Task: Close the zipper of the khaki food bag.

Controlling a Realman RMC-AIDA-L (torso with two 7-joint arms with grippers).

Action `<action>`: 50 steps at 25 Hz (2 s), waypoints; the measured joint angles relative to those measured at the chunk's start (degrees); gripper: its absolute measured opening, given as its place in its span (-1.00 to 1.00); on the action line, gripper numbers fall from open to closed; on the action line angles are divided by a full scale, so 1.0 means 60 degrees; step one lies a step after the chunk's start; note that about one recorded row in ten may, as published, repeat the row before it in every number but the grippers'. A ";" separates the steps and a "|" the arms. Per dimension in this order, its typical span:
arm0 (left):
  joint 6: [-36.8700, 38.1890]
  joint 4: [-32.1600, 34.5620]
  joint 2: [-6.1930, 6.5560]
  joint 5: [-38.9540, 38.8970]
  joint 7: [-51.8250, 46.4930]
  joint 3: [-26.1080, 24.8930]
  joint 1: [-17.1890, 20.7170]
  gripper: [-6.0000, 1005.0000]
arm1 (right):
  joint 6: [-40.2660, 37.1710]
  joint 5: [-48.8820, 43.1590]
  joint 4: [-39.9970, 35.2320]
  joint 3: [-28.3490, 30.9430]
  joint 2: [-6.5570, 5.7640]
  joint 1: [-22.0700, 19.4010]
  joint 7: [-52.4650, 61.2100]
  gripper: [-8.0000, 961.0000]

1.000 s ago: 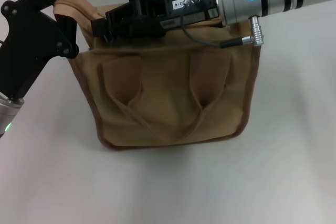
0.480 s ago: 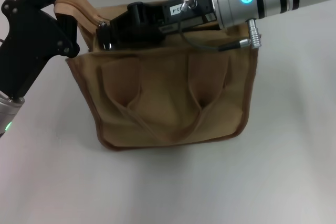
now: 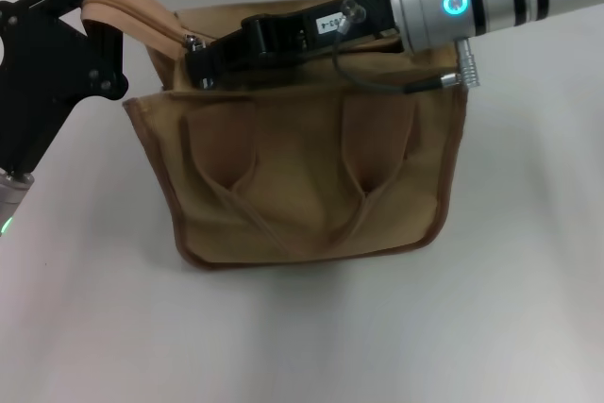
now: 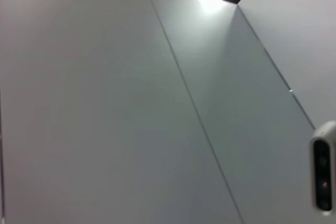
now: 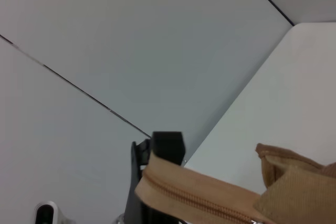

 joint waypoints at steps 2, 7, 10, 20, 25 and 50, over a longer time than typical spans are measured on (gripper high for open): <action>-0.0107 0.0000 0.0007 0.0000 -0.0004 -0.0046 0.0013 -0.90 | -0.0015 -0.0001 -0.0140 0.0007 0.0000 -0.0117 -0.0067 -0.98; -0.0346 -0.0001 0.0007 0.0000 -0.0010 -0.0172 0.0028 -0.89 | -0.0026 0.0000 -0.0368 0.0054 -0.0002 -0.0392 -0.0271 -0.98; -0.0519 -0.0001 0.0007 0.0002 -0.0023 -0.0282 0.0023 -0.89 | -0.0025 0.0001 -0.0412 0.0063 -0.0004 -0.0505 -0.0403 -0.98; -0.1148 0.0064 0.0019 0.0004 -0.0110 -0.0578 -0.0078 -0.89 | -0.0032 0.0055 -0.0791 0.0137 -0.0037 -0.1020 -0.0668 -0.98; -0.1321 0.0107 0.0027 0.0006 -0.0266 -0.0693 -0.0094 -0.89 | -0.0087 0.0054 -0.1141 0.0246 -0.0097 -0.1479 -0.0702 -0.98; -0.2095 0.0309 0.0050 0.0000 -0.0872 -0.1029 -0.0184 -0.89 | -0.1208 0.0038 -0.1473 0.2118 -0.0301 -0.3275 -0.1955 -0.97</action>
